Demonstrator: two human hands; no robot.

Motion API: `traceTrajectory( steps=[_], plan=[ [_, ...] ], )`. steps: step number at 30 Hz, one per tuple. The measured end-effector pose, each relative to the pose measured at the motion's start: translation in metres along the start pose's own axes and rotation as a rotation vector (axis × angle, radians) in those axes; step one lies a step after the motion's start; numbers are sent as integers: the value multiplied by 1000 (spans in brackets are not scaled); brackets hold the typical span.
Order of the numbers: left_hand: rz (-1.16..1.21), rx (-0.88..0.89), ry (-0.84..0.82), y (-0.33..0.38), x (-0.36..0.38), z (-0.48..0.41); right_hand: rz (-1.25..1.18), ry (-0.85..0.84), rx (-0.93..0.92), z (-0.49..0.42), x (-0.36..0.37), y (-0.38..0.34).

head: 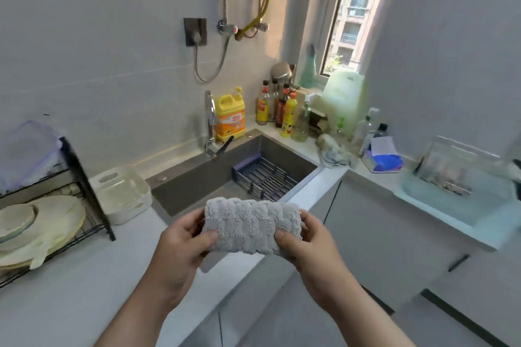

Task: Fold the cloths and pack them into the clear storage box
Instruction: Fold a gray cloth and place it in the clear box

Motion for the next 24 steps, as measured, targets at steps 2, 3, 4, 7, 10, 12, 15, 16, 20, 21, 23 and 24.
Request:
traceTrajectory(
  steps=[2,3,4,7,10,12,15,16,20,21,23,24],
  plan=[
    [-19,-34,-54,-26,43,-25,-13,57,-21,1,-52,-4],
    [-34,-45,-85,-39,65,-37,-26,92,-25,3,-76,-6],
    [-44,-64,-116,-52,86,-48,-39,128,-26,6,-100,-7],
    [-39,-111,-233,-88,157,-69,-75,237,-26,20,-169,-13],
    [-38,-177,-341,-125,224,-86,-144,363,-8,37,-234,-16],
    [-46,-228,-420,-151,263,-102,-192,453,-9,46,-272,-17],
    [-70,-277,-513,-181,316,-130,-174,594,-9,49,-322,-15],
    [-74,-288,-539,-191,331,-140,-159,634,-6,46,-336,-13],
    [-93,-338,-652,-226,379,-183,-153,782,24,19,-388,-4],
    [-95,-347,-665,-236,389,-197,-154,818,42,7,-400,-2],
    [-95,-367,-676,-253,407,-230,-162,865,78,-23,-424,2],
    [-97,-375,-676,-261,416,-247,-161,872,84,-39,-435,3]
  ],
)
Point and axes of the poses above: each hand's wrist, its own z-axis away from the middle knuckle, its own x-axis out of the palm, y = z × x, the point moved 1 cm from there along -z, towards the middle knuckle, and after that the axes turned 11 degrees about z, right-handed, at the moved point
